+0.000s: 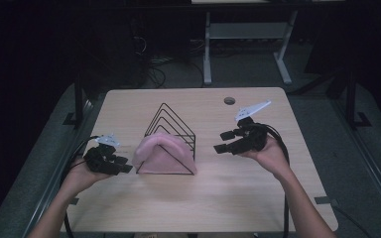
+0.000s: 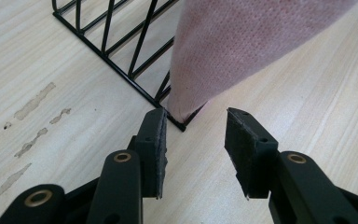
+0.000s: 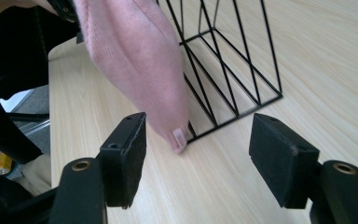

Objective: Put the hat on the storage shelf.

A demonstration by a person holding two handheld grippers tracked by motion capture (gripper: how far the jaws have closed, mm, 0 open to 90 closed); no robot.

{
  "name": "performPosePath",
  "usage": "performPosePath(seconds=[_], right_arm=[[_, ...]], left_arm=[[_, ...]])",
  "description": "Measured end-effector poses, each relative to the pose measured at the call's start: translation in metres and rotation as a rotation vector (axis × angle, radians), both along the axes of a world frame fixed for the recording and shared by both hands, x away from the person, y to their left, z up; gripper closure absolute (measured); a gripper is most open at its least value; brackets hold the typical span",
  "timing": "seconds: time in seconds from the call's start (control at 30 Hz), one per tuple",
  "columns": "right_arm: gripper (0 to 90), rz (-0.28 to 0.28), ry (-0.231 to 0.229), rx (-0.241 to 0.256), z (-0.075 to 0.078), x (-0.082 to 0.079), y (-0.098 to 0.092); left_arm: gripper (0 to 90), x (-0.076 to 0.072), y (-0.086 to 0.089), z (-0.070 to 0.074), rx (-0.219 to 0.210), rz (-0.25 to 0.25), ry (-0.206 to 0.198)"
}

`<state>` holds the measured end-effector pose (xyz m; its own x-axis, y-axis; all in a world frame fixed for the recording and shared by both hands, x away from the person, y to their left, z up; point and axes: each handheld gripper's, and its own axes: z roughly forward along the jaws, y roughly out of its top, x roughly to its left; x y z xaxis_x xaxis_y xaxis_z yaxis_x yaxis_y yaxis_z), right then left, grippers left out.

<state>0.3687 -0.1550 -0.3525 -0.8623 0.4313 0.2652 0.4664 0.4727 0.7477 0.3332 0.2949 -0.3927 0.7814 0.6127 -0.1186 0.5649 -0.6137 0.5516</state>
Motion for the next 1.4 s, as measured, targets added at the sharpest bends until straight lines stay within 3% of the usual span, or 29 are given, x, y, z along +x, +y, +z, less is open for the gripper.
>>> performPosePath(seconds=[0.57, 0.97, 1.17, 1.4], right_arm=[[32.3, -0.098, 0.022, 0.017, -0.016, -0.01, -0.047], [30.4, -0.14, 0.063, 0.021, -0.032, -0.018, -0.072], [29.7, -0.168, 0.077, 0.013, -0.041, -0.024, -0.087], [28.6, -0.204, 0.104, -0.009, -0.057, -0.031, -0.102]], left_arm=[[55.2, -0.001, 0.002, 0.002, -0.009, 0.021, 0.0], [44.9, -0.004, 0.005, 0.002, -0.018, 0.041, -0.011], [41.2, -0.007, 0.007, -0.003, -0.003, 0.052, -0.005], [37.6, -0.009, 0.009, -0.009, -0.015, 0.063, -0.004]])
